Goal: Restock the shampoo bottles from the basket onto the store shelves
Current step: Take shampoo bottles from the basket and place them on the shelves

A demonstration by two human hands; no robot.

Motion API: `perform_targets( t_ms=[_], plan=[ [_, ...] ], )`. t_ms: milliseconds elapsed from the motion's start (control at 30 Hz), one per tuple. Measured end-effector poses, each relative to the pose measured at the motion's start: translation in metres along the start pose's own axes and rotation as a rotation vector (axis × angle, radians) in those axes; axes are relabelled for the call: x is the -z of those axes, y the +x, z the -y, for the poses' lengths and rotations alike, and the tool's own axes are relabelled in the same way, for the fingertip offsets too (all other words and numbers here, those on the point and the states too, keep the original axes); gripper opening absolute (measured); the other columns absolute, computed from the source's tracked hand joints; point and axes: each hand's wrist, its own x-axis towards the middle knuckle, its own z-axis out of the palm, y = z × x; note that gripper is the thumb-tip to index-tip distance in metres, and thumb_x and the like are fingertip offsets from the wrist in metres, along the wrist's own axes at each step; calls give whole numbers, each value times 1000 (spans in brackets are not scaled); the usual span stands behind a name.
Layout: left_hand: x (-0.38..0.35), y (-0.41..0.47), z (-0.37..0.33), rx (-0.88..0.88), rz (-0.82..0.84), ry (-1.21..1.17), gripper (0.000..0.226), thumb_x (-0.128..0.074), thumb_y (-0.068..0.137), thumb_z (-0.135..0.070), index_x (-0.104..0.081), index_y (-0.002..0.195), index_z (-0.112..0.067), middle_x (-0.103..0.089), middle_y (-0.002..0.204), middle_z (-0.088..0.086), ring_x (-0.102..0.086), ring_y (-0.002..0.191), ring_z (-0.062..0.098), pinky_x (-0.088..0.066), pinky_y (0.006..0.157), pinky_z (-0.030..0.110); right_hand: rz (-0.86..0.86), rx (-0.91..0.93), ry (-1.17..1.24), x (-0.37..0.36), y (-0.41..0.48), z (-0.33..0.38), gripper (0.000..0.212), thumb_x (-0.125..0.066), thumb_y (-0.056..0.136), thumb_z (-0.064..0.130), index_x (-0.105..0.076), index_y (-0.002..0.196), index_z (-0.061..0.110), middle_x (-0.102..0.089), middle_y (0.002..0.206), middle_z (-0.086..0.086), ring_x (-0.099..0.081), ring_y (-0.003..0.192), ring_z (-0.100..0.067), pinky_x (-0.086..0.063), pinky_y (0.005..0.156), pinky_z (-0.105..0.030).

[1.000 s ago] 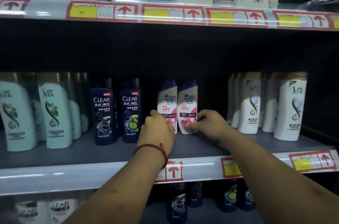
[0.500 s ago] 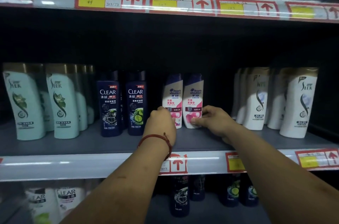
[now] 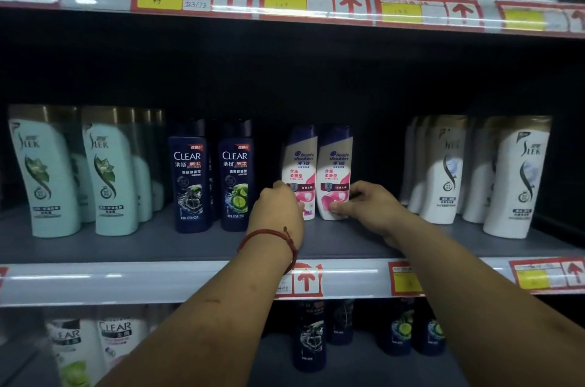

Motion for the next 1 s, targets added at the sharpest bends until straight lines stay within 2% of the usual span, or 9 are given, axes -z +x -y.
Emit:
perform_targets(
  t_ms=[267,400,533,700,1000],
  plan=[
    [-1,-2,0,-24,-6,-15,38,-57,99,-31,-50,121,-2,-59,117,17,-62,102,32,-46,74,32,11,-13,8,2,-2,1,35,-82,82,19,-63,112,16,-71,105,0,-68,97,-17,-54,82,-31],
    [-3,2,3,20,58,-213,46,-67,91,-32,-47,121,-3,-58,121,16,-62,105,31,-49,78,30,-15,-36,14,3,-3,1,41,-87,76,21,-60,106,14,-71,103,-2,-68,96,-18,-56,85,-35],
    [-5,8,6,26,147,-328,58,-72,87,-28,-41,129,-4,-60,126,12,-61,111,27,-45,78,24,-6,-17,69,3,-3,1,59,-87,74,15,-57,125,13,-69,109,2,-66,100,-15,-54,93,-37],
    [-6,13,11,31,171,-348,47,-67,91,-23,-46,130,-8,-61,127,9,-60,113,26,-41,82,25,127,1,73,2,-5,4,47,-82,76,5,-67,119,18,-76,107,3,-70,103,-17,-51,102,-44],
    [-10,17,14,18,135,-325,34,-62,95,-20,-51,125,-9,-62,125,10,-61,111,26,-41,82,25,157,-15,101,1,-5,5,44,-79,80,2,-67,119,19,-76,108,3,-69,105,-17,-49,105,-44]
  ],
)
